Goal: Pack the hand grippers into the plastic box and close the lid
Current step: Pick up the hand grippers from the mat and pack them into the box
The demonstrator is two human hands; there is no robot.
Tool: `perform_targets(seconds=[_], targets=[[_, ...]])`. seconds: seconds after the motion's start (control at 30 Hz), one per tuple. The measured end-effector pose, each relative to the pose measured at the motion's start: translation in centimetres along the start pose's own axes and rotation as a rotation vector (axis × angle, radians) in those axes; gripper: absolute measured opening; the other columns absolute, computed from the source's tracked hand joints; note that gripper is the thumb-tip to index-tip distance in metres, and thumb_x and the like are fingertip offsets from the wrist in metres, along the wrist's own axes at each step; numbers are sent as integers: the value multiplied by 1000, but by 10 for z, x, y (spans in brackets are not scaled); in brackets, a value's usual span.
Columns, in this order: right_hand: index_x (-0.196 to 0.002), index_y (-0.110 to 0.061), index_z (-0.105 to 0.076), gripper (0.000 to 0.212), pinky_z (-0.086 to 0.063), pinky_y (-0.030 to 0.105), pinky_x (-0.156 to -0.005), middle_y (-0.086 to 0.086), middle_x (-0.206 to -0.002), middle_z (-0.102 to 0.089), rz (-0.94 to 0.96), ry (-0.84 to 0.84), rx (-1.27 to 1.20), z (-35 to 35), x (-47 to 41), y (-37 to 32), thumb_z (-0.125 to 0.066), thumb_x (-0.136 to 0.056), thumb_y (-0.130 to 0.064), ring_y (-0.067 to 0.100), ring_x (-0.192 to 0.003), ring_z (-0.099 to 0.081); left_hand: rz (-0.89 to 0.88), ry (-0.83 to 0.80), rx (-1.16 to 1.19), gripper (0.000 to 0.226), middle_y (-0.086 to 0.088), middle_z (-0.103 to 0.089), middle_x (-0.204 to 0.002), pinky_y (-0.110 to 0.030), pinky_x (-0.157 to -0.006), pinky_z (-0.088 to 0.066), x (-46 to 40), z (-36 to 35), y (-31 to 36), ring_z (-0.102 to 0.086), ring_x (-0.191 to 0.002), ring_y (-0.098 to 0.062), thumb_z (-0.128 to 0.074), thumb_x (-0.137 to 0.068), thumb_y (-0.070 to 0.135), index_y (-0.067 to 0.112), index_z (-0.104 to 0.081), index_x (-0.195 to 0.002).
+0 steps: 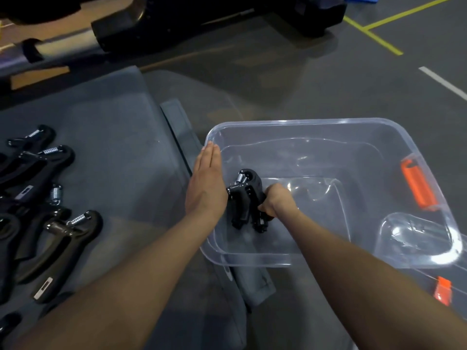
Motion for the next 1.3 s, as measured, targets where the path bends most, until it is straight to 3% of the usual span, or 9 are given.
perform_targets(seconds=[0.13, 0.23, 0.33, 0.53, 0.63, 0.77, 1.03, 1.2, 1.3], targets=[[-115, 1, -62, 35, -55, 39, -91, 16, -107, -69, 64, -86, 47, -5, -1, 0, -62, -80, -4, 28, -101, -67, 7, -9, 25, 78, 7, -1, -160, -13, -110, 1, 1, 1, 0, -1, -148, -9, -35, -85, -18, 14, -7, -151], [-124, -4, -58, 39, -46, 27, -97, 5, -96, -57, 127, -98, 99, 3, 6, -1, -62, -86, -12, 14, -91, -54, 3, -14, 35, 81, 7, -2, -160, -15, -114, -1, 0, 1, 0, -2, -148, -9, -36, -83, -20, 14, -7, -151], [-138, -8, -46, 52, -41, 24, -101, 6, -115, -59, 127, -132, -2, 7, 13, -4, -59, -88, -6, 19, -112, -58, 7, -20, 51, 82, 6, -3, -160, -16, -114, -2, 0, 2, 1, -3, -147, -9, -37, -82, -21, 14, -8, -151], [-137, -11, -49, 52, -42, 31, -102, 13, -130, -59, 234, 72, -116, 40, 37, -35, -62, -87, -6, 29, -121, -56, 26, -95, 200, 59, 0, -19, -158, -27, -117, -18, -1, 18, -1, -19, -145, -16, -38, -92, -3, 11, -24, -148], [-135, -11, -51, 49, -43, 30, -100, 12, -125, -61, 327, 154, -138, 57, 63, -68, -63, -87, -11, 28, -117, -58, 27, -78, 246, 46, -3, -35, -149, -33, -110, -34, 12, 48, -16, -39, -134, -24, -43, -92, 8, 10, -41, -138], [-128, -7, -57, 40, -46, 34, -97, 17, -118, -64, 465, 208, -108, 59, 111, -115, -61, -89, -10, 33, -110, -60, 62, -70, 203, 45, -9, -44, -140, -35, -106, -35, 48, 88, -53, -45, -127, -28, -51, -89, 9, 9, -46, -134], [-126, -6, -57, 41, -46, 31, -97, 8, -95, -54, 571, 76, 13, -32, 205, -170, -65, -86, -12, 18, -89, -50, 277, -60, 139, 42, -12, -48, -133, -39, -105, -38, 160, 151, -154, -47, -123, -31, -53, -87, 10, 9, -51, -129], [-127, -5, -57, 42, -44, 31, -96, 19, -119, -63, 561, -24, 108, -109, 241, -152, -65, -87, -13, 27, -106, -60, 361, -96, 128, 43, -8, -44, -135, -38, -106, -37, 224, 157, -197, -45, -125, -28, -54, -88, 16, 13, -48, -130], [-124, -5, -58, 38, -45, 37, -100, 18, -115, -61, 540, -40, 169, -142, 252, -135, -63, -87, -12, 33, -116, -58, 422, -84, 153, 40, -9, -46, -134, -39, -104, -39, 253, 154, -219, -45, -124, -30, -53, -87, 14, 13, -51, -128]])
Point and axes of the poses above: each hand's wrist, its own x-axis away from the middle knuckle, its own z-axis out of the back of the hand, y = z × x, the point moved 5 cm from there along -x, towards the middle knuckle
